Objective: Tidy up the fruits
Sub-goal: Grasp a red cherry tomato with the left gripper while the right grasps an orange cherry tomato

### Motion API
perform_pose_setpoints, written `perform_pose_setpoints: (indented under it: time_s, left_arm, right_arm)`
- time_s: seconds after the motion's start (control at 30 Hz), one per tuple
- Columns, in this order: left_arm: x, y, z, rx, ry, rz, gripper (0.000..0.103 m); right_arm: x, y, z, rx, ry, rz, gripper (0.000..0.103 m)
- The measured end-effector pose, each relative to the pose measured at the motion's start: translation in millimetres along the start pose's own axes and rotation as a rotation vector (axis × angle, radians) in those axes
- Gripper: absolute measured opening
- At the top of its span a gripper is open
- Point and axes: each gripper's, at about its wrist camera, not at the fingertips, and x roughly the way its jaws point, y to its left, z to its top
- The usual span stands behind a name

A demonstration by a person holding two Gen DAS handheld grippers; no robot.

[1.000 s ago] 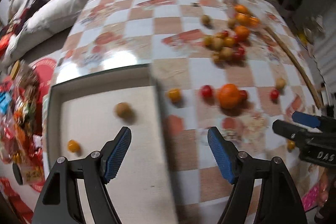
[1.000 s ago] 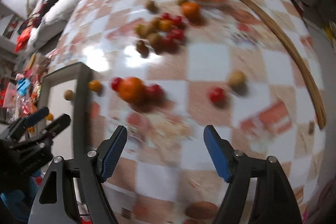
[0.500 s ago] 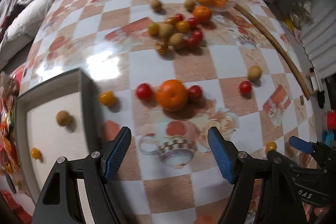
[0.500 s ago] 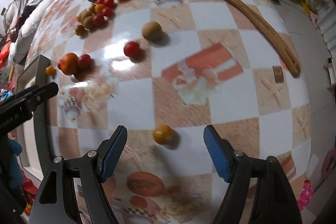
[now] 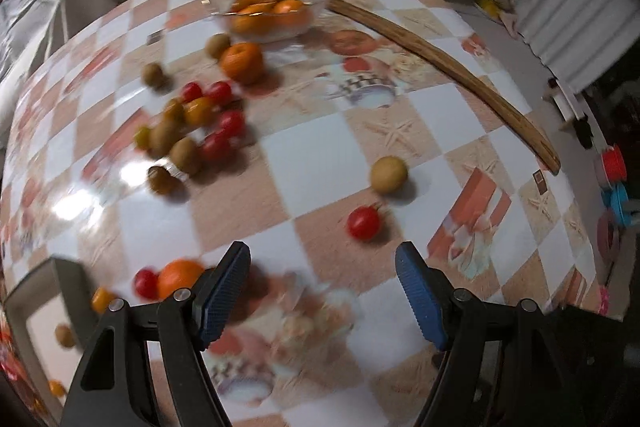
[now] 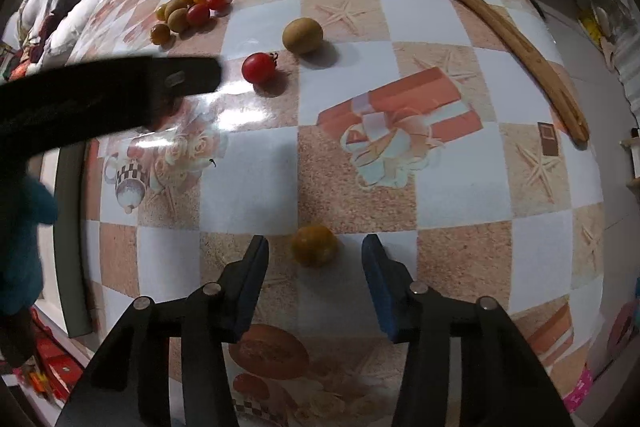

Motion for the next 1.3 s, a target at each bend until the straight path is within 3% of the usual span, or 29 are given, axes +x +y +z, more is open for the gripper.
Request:
perform_pose_setpoints:
  time_s: [0.13,0.2,0.27,0.33,0.4,0.5,0.67,0.8,1.03,1.3]
  left_arm:
    - [16,-6,9,0.000,0.010,0.000,0.072]
    - [24,-9,11,0.000,0.031,0.008,0.054]
    - [30,-11,12,-0.006,0.046,0.012,0.053]
    - [30,-13,12,-0.006,0.038,0.020,0.050]
    - [30,-16,12,0.001,0.034,0.021,0.036]
    - [31,-18,13,0.000,0.028,0.004,0.022]
    - [27,-10,14,-0.070,0.017,-0.056,0.022]
    - [12,0,7,-0.094,0.001,-0.061,0.022]
    - [-20,18,-1,-0.129,-0.041,-0.054,0.022]
    - [-49,43,-21,-0.158,-0.076,-0.014,0.022]
  right_arm:
    - [0,-2,-1,0.011,-0.020,0.001,0.052]
    - [0,-3,-1,0.009,-0.030,-0.006,0.049]
    - [1,0,0,0.003,-0.040,-0.022,0.036]
    - [1,0,1,0.000,-0.044,-0.025,0.031]
    - [1,0,2,-0.004,-0.045,-0.021,0.028]
    - [1,1,4,0.001,-0.042,-0.011,0.026]
    - [1,-6,8,0.042,-0.033,0.029,0.026]
    - [-4,-18,7,0.066,-0.035,0.043,0.026]
    - [-13,-30,15,0.084,-0.044,0.065,0.026]
    - [-27,-10,22,0.050,-0.060,0.070,0.026]
